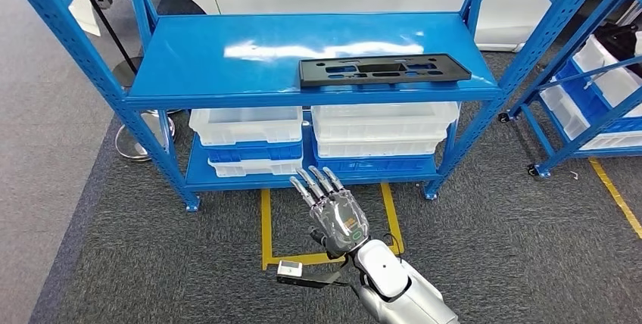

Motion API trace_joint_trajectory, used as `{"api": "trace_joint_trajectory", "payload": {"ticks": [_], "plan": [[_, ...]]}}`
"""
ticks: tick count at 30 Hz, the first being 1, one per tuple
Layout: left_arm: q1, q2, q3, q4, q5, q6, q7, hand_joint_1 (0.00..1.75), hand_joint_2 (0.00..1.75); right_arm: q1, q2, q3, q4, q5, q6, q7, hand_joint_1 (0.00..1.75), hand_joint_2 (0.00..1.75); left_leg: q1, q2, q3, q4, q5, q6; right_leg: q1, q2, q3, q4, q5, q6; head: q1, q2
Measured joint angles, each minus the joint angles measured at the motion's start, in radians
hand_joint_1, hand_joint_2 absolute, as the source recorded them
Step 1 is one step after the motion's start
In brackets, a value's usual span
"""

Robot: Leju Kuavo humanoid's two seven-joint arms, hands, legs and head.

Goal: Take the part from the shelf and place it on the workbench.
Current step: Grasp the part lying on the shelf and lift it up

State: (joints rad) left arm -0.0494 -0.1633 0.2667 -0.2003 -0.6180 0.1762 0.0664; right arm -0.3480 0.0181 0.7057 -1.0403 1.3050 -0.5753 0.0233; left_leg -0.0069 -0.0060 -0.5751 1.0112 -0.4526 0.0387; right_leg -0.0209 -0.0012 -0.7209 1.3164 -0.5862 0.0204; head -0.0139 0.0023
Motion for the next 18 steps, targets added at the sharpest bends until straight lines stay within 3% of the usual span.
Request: {"api": "trace_joint_trajectory", "payload": {"ticks": [1, 3, 4, 6, 8, 10, 13, 14, 15, 16, 18], "plan": [[0.0, 0.0, 0.0, 0.0, 0.0, 0.0, 0.0, 0.0, 0.0, 0.0, -0.001, 0.0, 0.0, 0.0, 0.0, 0.0, 0.0, 1.75, -0.009, -0.001, 0.002, 0.001, -0.002, 0.004, 0.01, 0.001, 0.014, -0.032, 0.027, -0.013, 0.0, 0.0], [0.001, -0.003, 0.0, 0.0, 0.0, 0.0, 0.0, 0.0, 0.0, -0.001, -0.001, -0.001, 0.0, 0.0, 0.0, 0.0, 0.0, 1.75, -0.023, -0.002, 0.008, 0.002, -0.006, 0.011, 0.031, 0.001, 0.075, -0.16, 0.093, -0.053, -0.001, 0.0], [0.0, -0.004, 0.0, 0.001, 0.0, 0.0, 0.0, 0.0, 0.0, -0.002, -0.001, -0.001, -0.001, 0.0, 0.0, 0.0, 0.0, 1.75, -0.028, -0.002, 0.007, 0.005, -0.007, 0.013, 0.038, 0.0, 0.101, -0.218, 0.113, -0.067, -0.002, 0.0], [-0.001, -0.007, 0.0, 0.002, 0.0, -0.001, -0.001, 0.0, 0.0, -0.002, -0.002, -0.002, -0.002, 0.0, 0.0, 0.0, 0.0, 1.75, -0.026, 0.0, 0.002, 0.007, -0.008, 0.012, 0.047, 0.0, 0.123, -0.272, 0.121, -0.082, -0.004, 0.0], [-0.003, -0.005, 0.0, 0.002, 0.0, -0.001, -0.001, 0.0, 0.0, -0.002, -0.002, -0.002, -0.003, 0.0, 0.0, 0.001, 0.0, 1.75, -0.026, 0.001, 0.001, 0.006, -0.009, 0.007, 0.045, 0.001, 0.13, -0.29, 0.129, -0.076, -0.002, 0.0], [-0.003, -0.003, 0.0, 0.002, 0.0, -0.001, -0.001, 0.0, 0.0, -0.002, -0.002, -0.002, -0.004, 0.0, 0.0, 0.001, 0.0, 1.75, -0.027, 0.0, -0.008, 0.036, -0.034, -0.008, 0.03, -0.001, 0.141, -0.309, 0.137, -0.072, -0.004, 0.0], [-0.003, -0.001, 0.0, 0.002, 0.0, -0.001, 0.0, 0.0, 0.0, -0.001, -0.002, -0.002, -0.005, 0.0, 0.001, 0.002, 0.0, 1.75, -0.004, 0.0, -0.084, 0.201, -0.119, -0.043, 0.01, -0.006, 0.147, -0.318, 0.139, -0.064, -0.006, 0.0], [-0.002, 0.0, 0.0, 0.002, 0.0, -0.002, 0.0, 0.0, 0.0, 0.001, -0.002, -0.002, -0.005, 0.0, 0.002, 0.002, 0.0, 1.75, 0.007, 0.0, -0.107, 0.247, -0.132, -0.054, 0.005, -0.007, 0.147, -0.317, 0.139, -0.06, -0.006, 0.0], [-0.001, 0.0, 0.0, 0.002, 0.0, -0.002, -0.001, 0.0, 0.0, 0.002, -0.002, -0.002, -0.005, 0.0, 0.003, 0.002, 0.0, 1.75, 0.018, 0.001, -0.115, 0.26, -0.126, -0.065, -0.002, -0.008, 0.147, -0.316, 0.137, -0.054, -0.006, 0.0], [-0.001, 0.001, 0.0, 0.002, 0.0, -0.002, -0.002, 0.0, 0.0, 0.003, -0.002, -0.002, -0.005, 0.0, 0.003, 0.002, 0.0, 1.75, 0.027, 0.001, -0.104, 0.236, -0.102, -0.075, -0.009, -0.008, 0.148, -0.314, 0.135, -0.047, -0.006, 0.0], [0.0, 0.002, 0.0, 0.002, -0.001, -0.003, -0.007, 0.0, 0.0, 0.004, -0.002, -0.002, -0.005, -0.004, 0.004, 0.002, 0.0, 1.75, 0.043, 0.003, -0.042, 0.109, -0.033, -0.094, -0.021, -0.006, 0.148, -0.305, 0.128, -0.03, -0.007, 0.0]]}}
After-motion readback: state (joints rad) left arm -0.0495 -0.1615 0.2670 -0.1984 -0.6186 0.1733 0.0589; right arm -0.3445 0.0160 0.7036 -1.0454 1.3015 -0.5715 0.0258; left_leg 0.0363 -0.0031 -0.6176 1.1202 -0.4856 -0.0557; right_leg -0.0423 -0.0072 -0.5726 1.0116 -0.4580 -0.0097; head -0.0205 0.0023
